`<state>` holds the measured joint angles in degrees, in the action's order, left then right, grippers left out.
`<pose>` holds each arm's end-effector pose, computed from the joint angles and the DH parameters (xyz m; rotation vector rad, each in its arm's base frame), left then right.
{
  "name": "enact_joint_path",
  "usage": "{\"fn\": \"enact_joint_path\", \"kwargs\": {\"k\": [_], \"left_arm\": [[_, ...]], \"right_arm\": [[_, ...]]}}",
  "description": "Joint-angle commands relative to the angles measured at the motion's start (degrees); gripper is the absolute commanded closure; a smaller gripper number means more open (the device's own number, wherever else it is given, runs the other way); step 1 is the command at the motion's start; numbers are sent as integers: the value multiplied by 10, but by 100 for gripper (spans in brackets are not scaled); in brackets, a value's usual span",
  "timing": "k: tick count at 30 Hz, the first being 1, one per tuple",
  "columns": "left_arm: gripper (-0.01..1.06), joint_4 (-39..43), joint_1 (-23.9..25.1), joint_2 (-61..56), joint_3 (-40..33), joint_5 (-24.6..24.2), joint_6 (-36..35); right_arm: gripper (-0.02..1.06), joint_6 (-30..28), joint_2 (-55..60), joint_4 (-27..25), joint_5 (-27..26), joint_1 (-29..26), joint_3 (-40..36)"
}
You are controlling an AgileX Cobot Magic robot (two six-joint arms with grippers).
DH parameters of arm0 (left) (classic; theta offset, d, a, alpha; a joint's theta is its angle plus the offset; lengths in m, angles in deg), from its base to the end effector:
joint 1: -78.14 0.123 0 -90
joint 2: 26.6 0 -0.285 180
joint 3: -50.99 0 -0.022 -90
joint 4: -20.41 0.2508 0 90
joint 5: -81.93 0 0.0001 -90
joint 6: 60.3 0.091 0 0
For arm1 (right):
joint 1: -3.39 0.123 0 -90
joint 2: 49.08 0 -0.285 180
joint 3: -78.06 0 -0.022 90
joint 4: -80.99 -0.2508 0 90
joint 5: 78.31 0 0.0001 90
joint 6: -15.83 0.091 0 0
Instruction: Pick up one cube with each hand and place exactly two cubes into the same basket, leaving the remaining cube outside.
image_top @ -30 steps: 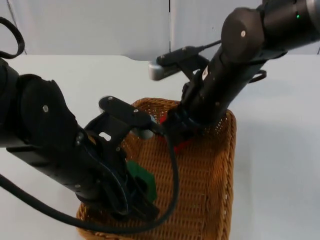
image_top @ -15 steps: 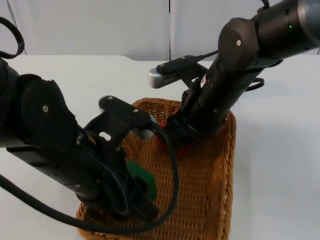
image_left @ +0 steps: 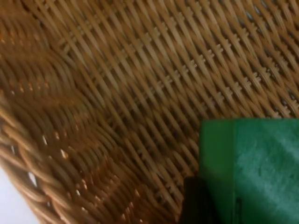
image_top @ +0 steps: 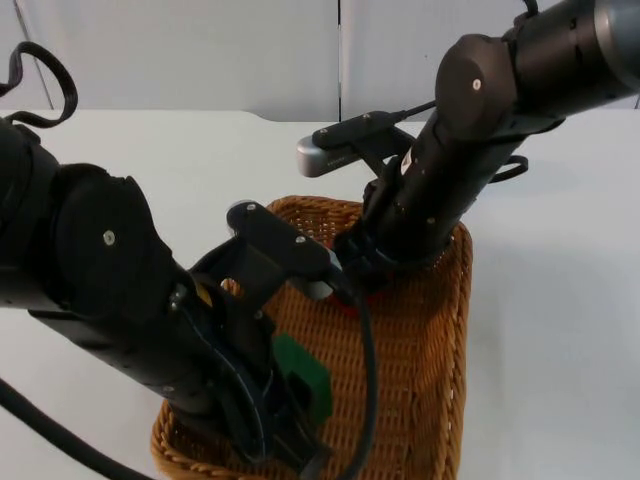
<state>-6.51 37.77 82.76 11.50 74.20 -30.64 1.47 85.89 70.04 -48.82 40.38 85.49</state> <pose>0.2099 -0.1858 0.1058 1.0308 2.5469 -0.2686 0.3540 0.2773 0.1061 -1.0097 2.5697 0.2829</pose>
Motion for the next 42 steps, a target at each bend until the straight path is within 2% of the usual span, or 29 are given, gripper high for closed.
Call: {"fn": "enact_joint_path", "kwargs": {"k": [1, 4, 7, 9, 10, 11, 14, 15, 17, 18, 20, 23, 24, 28, 29, 31, 33, 37, 42], "left_arm": [[105, 9, -3, 1, -3, 10, 0], [105, 9, -3, 1, -3, 10, 0], [97, 9, -3, 1, -3, 9, 0], [81, 9, -3, 1, -3, 8, 0], [81, 9, -3, 1, -3, 8, 0], [68, 6, -3, 1, -3, 8, 0], [40, 3, -3, 1, -3, 10, 0], [40, 3, -3, 1, -3, 10, 0], [28, 3, -3, 1, -3, 10, 0], [25, 3, -3, 1, -3, 10, 0], [24, 3, -3, 1, -3, 9, 0], [24, 6, -3, -2, -3, 8, 0], [24, 6, -3, -2, -3, 8, 0], [24, 6, -3, -26, -3, 8, 0], [24, 6, -3, -26, -3, 8, 0], [24, 6, -3, -42, -3, 7, 0], [24, 6, -3, -56, -3, 6, 0], [24, 6, -3, -75, -3, 6, 0], [24, 6, -2, -96, -3, 5, 0]], "right_arm": [[105, -1, 5, -3, 20, 3, -2], [105, -1, 5, -3, 21, 3, -2], [105, -1, 5, -3, 22, 3, -2], [105, -1, 5, -3, 22, 3, -2], [105, -1, 5, -3, 22, 3, -2], [105, -1, 5, -3, 22, 3, -2], [105, -1, 5, -3, 24, 3, -2], [105, -1, 5, -3, 24, 3, -2], [105, -1, 5, -2, 25, 3, -2], [103, -1, 5, -2, 25, 3, -2], [101, -1, 5, -2, 25, 3, -2], [89, -3, 5, -2, 25, 3, -2], [89, -3, 5, -2, 25, 3, -2], [68, -3, 5, -2, 26, 3, -2], [68, -3, 5, -2, 26, 3, -2], [50, -3, 5, -2, 25, 3, -2], [39, -3, 1, -2, 26, 3, -2], [31, -3, -13, -3, 31, 3, -2], [31, -3, -61, -3, 31, 3, -2]]}}
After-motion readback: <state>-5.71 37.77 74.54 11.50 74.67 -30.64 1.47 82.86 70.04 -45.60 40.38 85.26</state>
